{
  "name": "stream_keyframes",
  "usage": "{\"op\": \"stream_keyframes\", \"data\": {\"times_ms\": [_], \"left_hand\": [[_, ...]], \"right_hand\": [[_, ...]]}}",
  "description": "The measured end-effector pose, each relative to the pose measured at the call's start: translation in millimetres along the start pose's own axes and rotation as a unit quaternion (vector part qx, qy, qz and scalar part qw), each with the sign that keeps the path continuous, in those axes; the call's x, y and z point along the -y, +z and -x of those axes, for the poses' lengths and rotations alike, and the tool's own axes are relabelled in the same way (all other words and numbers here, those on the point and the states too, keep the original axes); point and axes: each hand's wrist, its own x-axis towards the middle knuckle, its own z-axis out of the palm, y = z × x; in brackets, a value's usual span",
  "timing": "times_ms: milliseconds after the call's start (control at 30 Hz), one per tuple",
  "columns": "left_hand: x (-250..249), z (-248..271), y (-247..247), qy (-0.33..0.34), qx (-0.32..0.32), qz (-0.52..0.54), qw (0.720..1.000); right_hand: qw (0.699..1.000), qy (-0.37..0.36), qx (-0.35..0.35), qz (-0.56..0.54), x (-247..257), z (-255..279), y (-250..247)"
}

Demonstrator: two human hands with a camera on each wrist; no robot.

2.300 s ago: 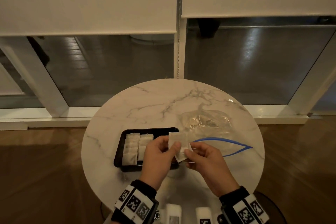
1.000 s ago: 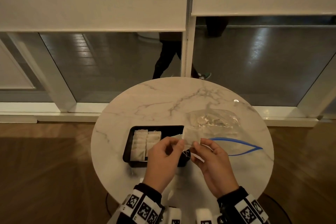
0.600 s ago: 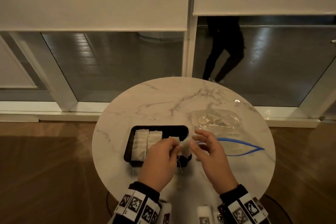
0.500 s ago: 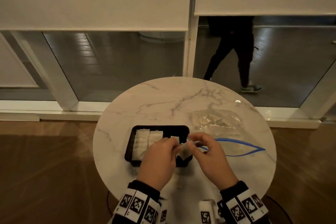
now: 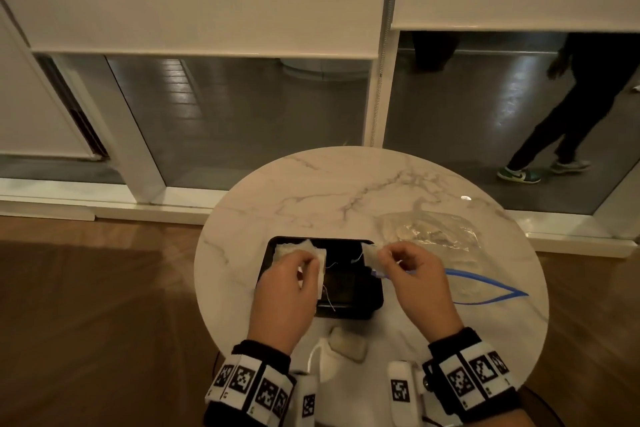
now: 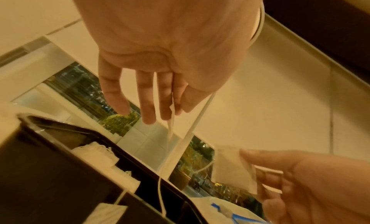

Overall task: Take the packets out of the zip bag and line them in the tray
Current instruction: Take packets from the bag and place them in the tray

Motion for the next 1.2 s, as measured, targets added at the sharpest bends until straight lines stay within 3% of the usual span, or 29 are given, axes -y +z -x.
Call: {"op": "stream_keyframes", "data": {"times_ms": [167,333,533,933,1200], "left_hand": [[31,-2,-12,-0.134,-0.059,0.014,0.989],[51,2,-15,-0.192,-0.072,0.023,0.978],[58,3,-13,-0.210,-0.059,0.038,0.975],[62,2,-10,-0.217,-0.059,0.049,0.973],[64,3,-10,-0.217,-0.058,0.047,0.973]], "right_hand": [[0.996,0.059,0.054,-0.035,-8,-7,25],[0.987,0.087,0.129,0.051,-22,-16,58],[0.967,0.113,0.176,0.145,-31,-27,88],[0.940,0.155,0.220,0.209,-33,-35,114],[0.927,0.146,0.203,0.280,-35,-34,121]]}}
